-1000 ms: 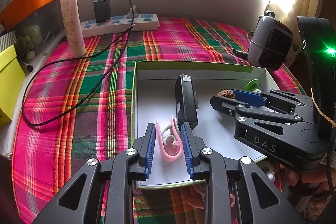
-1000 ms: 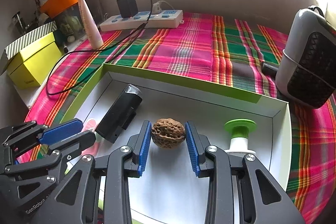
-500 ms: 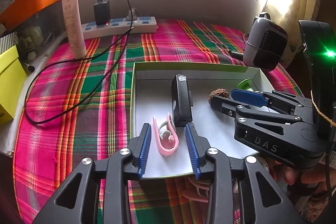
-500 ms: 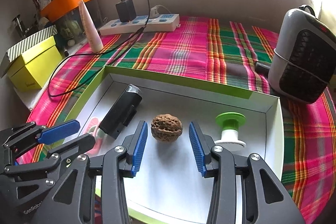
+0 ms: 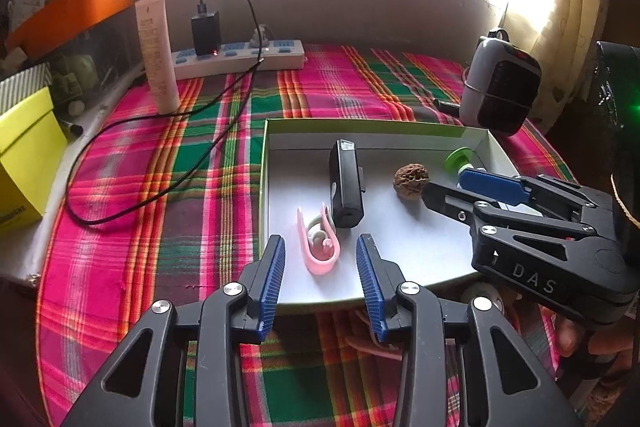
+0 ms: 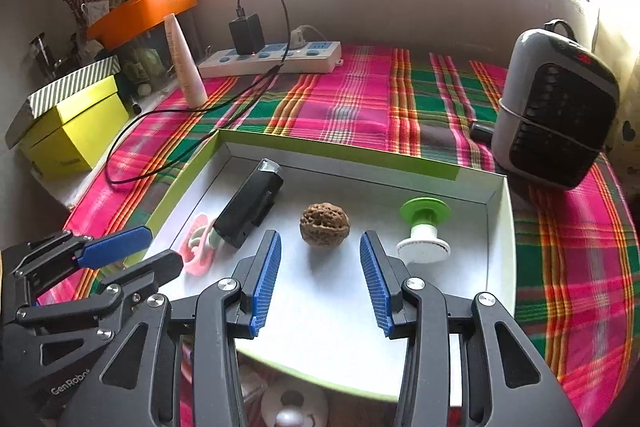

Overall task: Organize objects
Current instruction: 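Lower and release the pink clip from the left tool while the right tool releases the walnut, then withdraw both tools from the box toward the remaining items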

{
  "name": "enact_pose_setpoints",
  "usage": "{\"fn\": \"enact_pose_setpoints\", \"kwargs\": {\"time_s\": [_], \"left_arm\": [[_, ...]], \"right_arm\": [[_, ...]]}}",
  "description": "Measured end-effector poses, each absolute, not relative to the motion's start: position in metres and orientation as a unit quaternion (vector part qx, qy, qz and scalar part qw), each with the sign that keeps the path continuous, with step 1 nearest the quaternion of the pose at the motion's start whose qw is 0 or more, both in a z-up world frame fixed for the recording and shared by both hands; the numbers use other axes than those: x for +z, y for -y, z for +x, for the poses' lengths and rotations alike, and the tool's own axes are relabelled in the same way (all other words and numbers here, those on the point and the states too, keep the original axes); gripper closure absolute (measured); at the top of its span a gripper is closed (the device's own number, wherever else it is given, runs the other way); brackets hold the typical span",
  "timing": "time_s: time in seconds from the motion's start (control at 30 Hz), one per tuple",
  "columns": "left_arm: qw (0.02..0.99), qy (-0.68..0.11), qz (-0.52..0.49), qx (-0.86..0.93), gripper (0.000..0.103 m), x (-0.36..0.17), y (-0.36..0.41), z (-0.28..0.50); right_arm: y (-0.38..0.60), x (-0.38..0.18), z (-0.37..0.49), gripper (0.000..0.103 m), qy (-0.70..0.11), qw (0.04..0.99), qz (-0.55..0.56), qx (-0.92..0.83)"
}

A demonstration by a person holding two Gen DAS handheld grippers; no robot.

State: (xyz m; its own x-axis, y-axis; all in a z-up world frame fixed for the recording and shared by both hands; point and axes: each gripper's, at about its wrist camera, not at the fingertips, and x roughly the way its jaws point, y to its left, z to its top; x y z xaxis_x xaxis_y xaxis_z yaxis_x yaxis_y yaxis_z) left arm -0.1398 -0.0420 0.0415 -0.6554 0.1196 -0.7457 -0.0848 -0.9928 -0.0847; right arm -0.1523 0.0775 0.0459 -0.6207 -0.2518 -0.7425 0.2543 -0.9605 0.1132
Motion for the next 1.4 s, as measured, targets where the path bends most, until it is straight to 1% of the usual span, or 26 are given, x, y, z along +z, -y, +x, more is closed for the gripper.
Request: {"fn": "enact_pose_setpoints", "kwargs": {"time_s": [0.3,0.63,0.7,0.77,0.97,1.4], "left_arm": [[0.060,0.026,-0.402,0.913,0.067,0.048,0.043,-0.120],[0.068,0.049,-0.413,0.907,0.065,0.041,0.044,-0.098],[0.076,0.053,-0.420,0.903,0.063,0.037,0.041,-0.096],[0.079,0.056,-0.426,0.899,0.051,0.034,0.038,-0.095],[0.088,0.078,-0.436,0.893,0.048,0.030,0.032,-0.096],[0.078,0.095,-0.457,0.881,0.047,0.018,0.023,-0.107]], "right_arm": [[-0.086,0.055,-0.128,0.060,0.009,0.138,0.400,-0.906],[-0.099,0.059,-0.101,0.060,0.010,0.132,0.389,-0.912],[-0.100,0.059,-0.097,0.060,0.006,0.131,0.387,-0.913],[-0.103,0.058,-0.092,0.060,0.003,0.128,0.386,-0.913],[-0.113,0.051,-0.078,0.060,0.008,0.124,0.390,-0.912],[-0.130,0.044,-0.065,0.060,0.020,0.115,0.397,-0.910]]}}
